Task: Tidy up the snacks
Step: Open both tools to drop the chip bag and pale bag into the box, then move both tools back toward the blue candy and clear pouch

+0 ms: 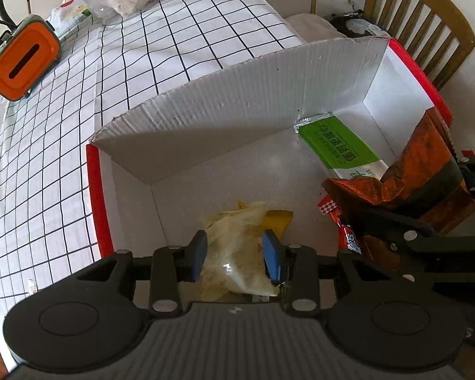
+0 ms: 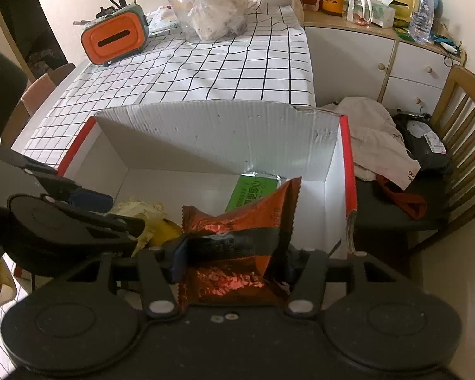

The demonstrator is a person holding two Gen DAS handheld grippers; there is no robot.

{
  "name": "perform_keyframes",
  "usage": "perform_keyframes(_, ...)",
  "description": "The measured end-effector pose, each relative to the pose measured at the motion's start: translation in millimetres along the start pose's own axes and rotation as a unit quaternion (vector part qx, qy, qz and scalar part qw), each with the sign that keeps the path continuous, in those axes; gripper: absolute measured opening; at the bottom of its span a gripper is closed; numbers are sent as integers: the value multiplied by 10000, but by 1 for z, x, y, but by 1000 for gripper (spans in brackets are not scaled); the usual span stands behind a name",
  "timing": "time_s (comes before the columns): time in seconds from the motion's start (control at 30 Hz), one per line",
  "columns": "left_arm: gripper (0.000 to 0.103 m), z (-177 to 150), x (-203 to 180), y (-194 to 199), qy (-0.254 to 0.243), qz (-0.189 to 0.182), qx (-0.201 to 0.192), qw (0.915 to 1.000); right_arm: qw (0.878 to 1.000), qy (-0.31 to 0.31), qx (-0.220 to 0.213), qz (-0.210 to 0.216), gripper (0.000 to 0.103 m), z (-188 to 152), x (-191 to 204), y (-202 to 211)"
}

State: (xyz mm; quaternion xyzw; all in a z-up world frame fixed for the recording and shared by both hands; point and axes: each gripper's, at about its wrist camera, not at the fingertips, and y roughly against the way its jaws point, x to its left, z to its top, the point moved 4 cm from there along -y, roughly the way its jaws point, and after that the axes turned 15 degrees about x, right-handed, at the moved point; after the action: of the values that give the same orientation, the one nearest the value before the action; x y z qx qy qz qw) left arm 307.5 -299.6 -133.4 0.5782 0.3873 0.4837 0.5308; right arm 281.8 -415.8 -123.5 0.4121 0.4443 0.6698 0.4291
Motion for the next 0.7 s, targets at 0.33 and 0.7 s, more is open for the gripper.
perform_keyframes(0.33,61,-12,9,20,68,-205,-437,9988,9996,122,-197,-170,80,-6,0,18)
perform_keyframes(0.7,72,-38,25,50,230,-488,-933,9942,9982,264,-528,-142,90,-17,11,51)
